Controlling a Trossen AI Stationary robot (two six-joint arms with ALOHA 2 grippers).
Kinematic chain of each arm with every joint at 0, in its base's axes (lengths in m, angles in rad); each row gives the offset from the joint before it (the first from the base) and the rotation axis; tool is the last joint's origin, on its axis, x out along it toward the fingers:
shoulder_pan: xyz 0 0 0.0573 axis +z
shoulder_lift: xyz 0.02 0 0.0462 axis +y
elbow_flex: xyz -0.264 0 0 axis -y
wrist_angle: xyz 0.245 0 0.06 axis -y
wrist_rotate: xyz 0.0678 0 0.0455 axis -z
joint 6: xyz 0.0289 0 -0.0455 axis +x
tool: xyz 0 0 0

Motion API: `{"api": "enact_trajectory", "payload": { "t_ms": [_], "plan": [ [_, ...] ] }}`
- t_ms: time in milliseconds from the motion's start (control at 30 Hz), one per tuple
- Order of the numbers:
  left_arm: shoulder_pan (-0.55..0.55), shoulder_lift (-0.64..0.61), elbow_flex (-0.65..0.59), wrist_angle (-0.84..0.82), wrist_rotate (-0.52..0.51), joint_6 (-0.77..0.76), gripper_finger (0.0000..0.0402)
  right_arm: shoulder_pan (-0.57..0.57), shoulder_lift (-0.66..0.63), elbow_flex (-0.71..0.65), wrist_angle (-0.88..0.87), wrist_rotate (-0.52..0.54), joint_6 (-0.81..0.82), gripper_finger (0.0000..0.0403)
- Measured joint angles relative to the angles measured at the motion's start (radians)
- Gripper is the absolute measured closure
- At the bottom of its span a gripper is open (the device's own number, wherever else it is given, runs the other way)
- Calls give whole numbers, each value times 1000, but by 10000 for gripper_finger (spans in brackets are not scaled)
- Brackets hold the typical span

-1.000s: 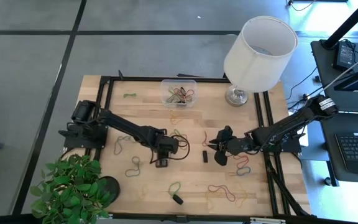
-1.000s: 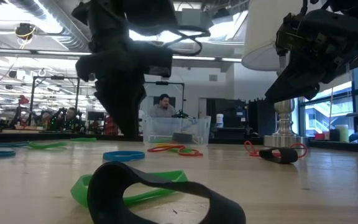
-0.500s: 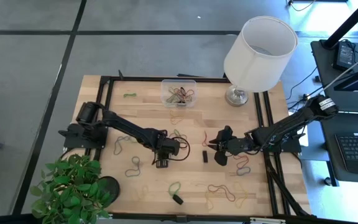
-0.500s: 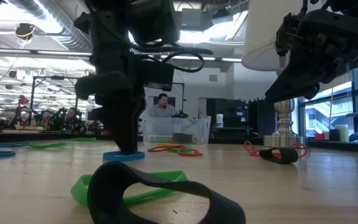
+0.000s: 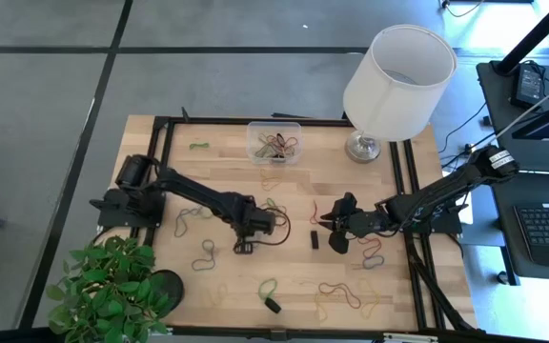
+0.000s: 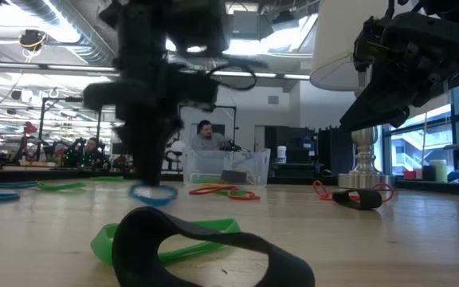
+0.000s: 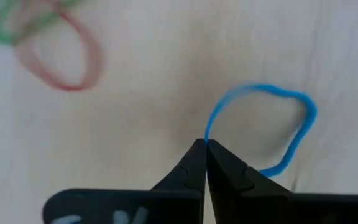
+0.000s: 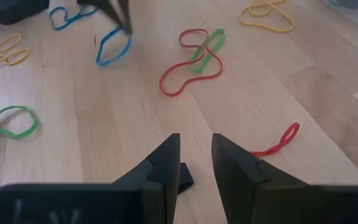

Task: Pick and place rubber bands into bin
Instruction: Put the blue rubber band into the transparent bin

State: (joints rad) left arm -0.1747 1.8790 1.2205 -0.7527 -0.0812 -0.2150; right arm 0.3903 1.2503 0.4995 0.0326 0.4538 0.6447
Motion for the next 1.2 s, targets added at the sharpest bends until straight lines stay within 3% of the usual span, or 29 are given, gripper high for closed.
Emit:
{"api": "enact_trajectory", "payload": {
  "t_ms": [267,500,800,1067,1200],
  "plan": [
    [87,-2,198,-249,-161,79,399,-2,0,0,0,0,-11,307],
    [243,-3,330,-259,-276,180,399,-2,0,0,1,0,-21,307],
    [506,-3,378,-149,-260,240,399,-2,0,0,0,0,-25,307],
    [686,-1,379,35,-89,180,399,-2,0,0,0,0,-28,307],
    [735,0,373,53,-65,124,398,-2,0,0,0,0,-29,307]
  ]
}}
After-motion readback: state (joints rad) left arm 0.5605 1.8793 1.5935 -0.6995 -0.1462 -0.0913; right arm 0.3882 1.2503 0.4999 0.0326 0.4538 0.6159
